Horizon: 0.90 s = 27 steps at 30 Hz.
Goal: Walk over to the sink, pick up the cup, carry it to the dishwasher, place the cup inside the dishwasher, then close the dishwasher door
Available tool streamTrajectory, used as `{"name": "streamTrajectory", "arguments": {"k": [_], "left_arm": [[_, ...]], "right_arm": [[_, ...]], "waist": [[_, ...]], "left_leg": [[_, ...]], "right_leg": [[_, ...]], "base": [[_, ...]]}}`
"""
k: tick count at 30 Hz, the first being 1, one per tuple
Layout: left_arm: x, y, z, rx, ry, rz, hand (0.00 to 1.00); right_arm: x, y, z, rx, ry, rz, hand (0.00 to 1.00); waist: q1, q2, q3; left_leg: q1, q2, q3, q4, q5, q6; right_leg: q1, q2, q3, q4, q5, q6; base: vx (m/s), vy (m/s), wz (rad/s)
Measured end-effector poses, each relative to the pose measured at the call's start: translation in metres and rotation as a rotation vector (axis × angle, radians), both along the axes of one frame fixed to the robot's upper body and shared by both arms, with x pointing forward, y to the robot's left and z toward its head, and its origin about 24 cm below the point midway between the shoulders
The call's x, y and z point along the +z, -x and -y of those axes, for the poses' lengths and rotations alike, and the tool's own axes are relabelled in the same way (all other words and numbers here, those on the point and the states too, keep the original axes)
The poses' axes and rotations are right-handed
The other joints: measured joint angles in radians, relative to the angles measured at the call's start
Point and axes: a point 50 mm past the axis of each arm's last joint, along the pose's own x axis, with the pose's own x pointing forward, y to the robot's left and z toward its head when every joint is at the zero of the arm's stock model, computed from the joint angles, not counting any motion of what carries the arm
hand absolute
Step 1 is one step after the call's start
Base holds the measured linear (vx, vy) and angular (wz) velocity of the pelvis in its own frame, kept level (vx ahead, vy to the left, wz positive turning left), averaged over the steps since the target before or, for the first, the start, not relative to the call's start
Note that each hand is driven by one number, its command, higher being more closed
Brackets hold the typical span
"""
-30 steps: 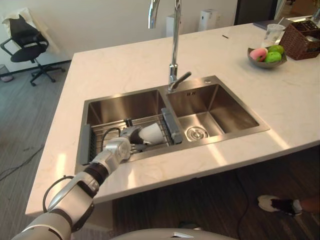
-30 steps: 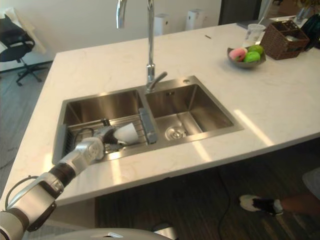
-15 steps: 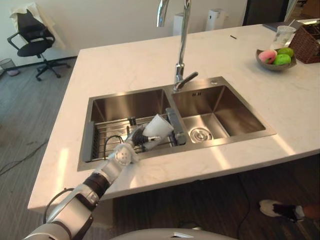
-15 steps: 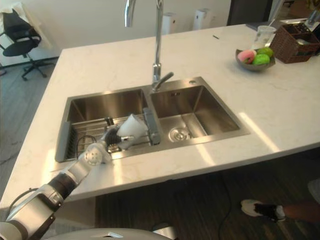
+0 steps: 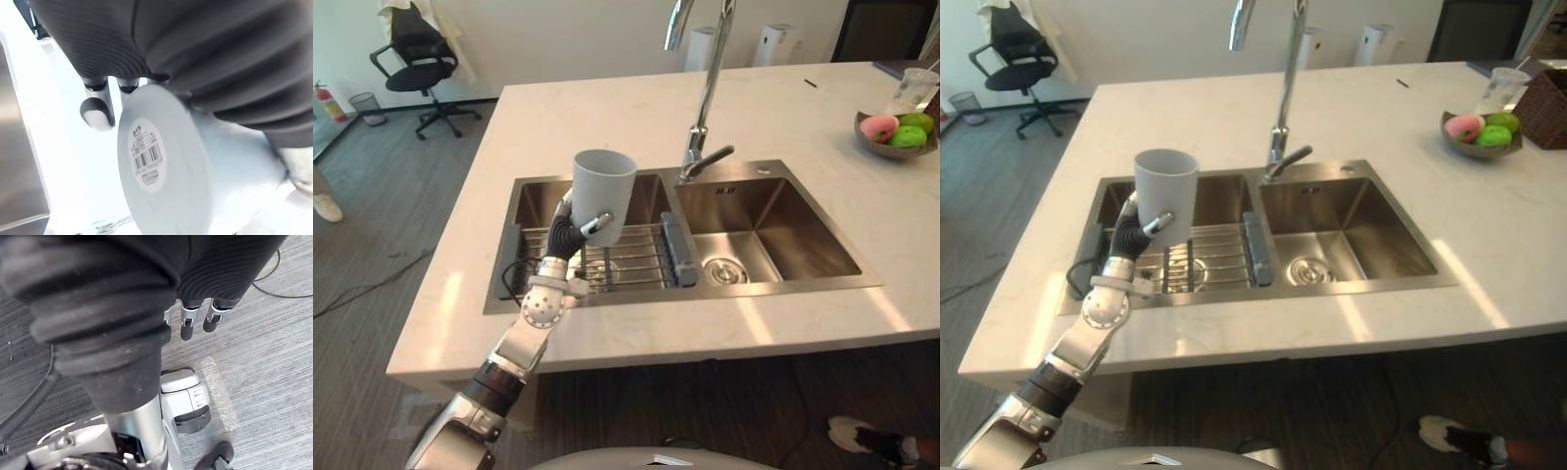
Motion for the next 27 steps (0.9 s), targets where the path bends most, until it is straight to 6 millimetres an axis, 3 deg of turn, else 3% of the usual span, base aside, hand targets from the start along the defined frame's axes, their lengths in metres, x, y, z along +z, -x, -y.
{"name": "streamTrajectory", "arguments": {"k": [4, 15, 16, 20, 25, 27], "left_arm": [[0.014, 0.01, -0.015, 0.087, 0.091, 0.075, 1.0], [0.045, 0.028, -0.027, 0.224, 0.182, 0.27, 1.0], [0.055, 0.038, -0.043, 0.294, 0.224, 0.327, 1.0], [0.056, 0.038, -0.042, 0.297, 0.241, 0.326, 1.0], [0.054, 0.041, -0.039, 0.269, 0.347, 0.321, 1.0], [0.039, 0.046, -0.054, 0.321, 0.379, 0.285, 1.0]], "right_arm": [[-0.001, 0.007, -0.002, -0.069, -0.013, 0.001, 0.0], [-0.003, 0.027, -0.008, -0.131, -0.015, -0.057, 0.0], [0.0, 0.025, 0.0, -0.032, 0.263, -0.111, 0.0], [0.001, 0.025, 0.002, -0.039, 0.268, -0.105, 0.0], [0.002, 0.033, -0.003, -0.096, 0.214, -0.026, 0.0], [0.003, 0.039, -0.006, -0.162, 0.167, 0.034, 0.0]], "waist": [[0.022, -0.007, -0.005], [0.055, -0.032, -0.05], [0.08, -0.037, -0.072], [0.081, -0.038, -0.072], [0.047, -0.04, -0.073], [0.051, -0.035, -0.078]], "left_leg": [[-0.002, -0.003, -0.01, 0.0, 0.002, 0.003], [-0.046, -0.007, -0.037, 0.0, 0.012, 0.008], [-0.07, -0.006, -0.039, -0.001, 0.029, 0.011], [-0.059, -0.005, -0.032, 0.0, 0.028, 0.009], [-0.084, -0.009, -0.067, 0.0, 0.025, 0.007], [-0.081, -0.016, -0.1, 0.0, 0.013, 0.007]], "right_leg": [[0.004, -0.004, -0.009, 0.0, -0.001, 0.001], [-0.003, -0.015, -0.025, -0.01, 0.01, 0.009], [-0.021, -0.014, -0.025, -0.02, 0.034, -0.002], [-0.033, -0.01, -0.005, -0.027, 0.038, -0.002], [-0.039, -0.009, -0.029, -0.051, 0.038, 0.001], [-0.034, -0.005, -0.032, -0.058, 0.034, 0.001]], "base": [[-0.03, -0.001, 0.09], [0.0, 0.002, 0.07], [0.0, 0.0, 0.0], [0.0, -0.001, -0.09], [0.02, -0.007, 0.05], [0.07, -0.008, -0.03]]}}
